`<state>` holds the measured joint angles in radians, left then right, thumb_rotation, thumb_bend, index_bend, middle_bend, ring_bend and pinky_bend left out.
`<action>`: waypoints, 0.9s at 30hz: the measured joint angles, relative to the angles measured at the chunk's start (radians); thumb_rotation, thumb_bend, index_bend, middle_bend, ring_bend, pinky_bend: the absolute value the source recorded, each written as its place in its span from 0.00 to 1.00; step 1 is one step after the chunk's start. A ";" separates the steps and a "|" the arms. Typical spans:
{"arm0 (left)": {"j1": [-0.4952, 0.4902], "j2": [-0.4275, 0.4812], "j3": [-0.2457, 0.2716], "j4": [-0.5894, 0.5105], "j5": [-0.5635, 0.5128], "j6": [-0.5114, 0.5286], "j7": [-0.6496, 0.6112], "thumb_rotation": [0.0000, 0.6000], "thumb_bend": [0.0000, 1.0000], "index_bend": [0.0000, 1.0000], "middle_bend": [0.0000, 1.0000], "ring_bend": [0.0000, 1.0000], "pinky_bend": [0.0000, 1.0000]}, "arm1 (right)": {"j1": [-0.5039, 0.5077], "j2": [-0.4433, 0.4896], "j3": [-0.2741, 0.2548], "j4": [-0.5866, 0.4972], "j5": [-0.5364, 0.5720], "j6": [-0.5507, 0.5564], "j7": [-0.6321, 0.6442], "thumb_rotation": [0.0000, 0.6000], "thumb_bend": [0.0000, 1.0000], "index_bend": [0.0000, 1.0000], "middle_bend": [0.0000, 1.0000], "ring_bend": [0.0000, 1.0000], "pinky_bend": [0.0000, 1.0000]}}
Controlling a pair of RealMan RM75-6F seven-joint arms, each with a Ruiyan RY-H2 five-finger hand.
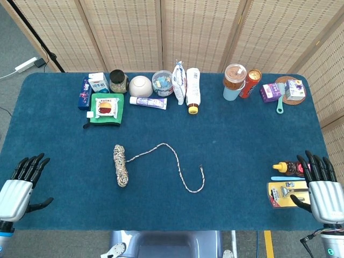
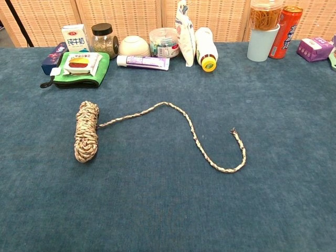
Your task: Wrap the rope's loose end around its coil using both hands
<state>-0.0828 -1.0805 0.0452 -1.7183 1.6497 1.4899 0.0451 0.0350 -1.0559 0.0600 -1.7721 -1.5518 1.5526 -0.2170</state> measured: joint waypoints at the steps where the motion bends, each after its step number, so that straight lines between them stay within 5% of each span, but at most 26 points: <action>1: -0.001 0.000 0.000 -0.001 -0.003 -0.004 0.001 1.00 0.08 0.00 0.00 0.00 0.00 | 0.002 -0.001 -0.003 0.000 -0.002 -0.008 0.000 1.00 0.00 0.00 0.00 0.00 0.00; 5: 0.003 0.002 0.001 -0.006 -0.001 0.008 0.003 1.00 0.08 0.00 0.00 0.00 0.00 | 0.018 -0.004 -0.015 0.000 -0.012 -0.049 0.008 1.00 0.00 0.02 0.00 0.00 0.00; 12: 0.012 -0.004 0.005 -0.008 0.005 0.017 0.020 1.00 0.08 0.00 0.00 0.00 0.00 | 0.076 -0.025 -0.024 -0.007 -0.053 -0.129 0.070 1.00 0.00 0.19 0.00 0.00 0.00; 27: 0.001 -0.017 -0.006 -0.010 -0.032 -0.017 0.048 1.00 0.08 0.00 0.00 0.00 0.00 | 0.288 -0.129 0.001 -0.102 -0.027 -0.451 -0.019 1.00 0.00 0.21 0.00 0.00 0.00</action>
<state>-0.0822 -1.0973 0.0390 -1.7280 1.6179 1.4724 0.0931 0.3233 -1.1852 0.0613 -1.8745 -1.5785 1.1012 -0.2358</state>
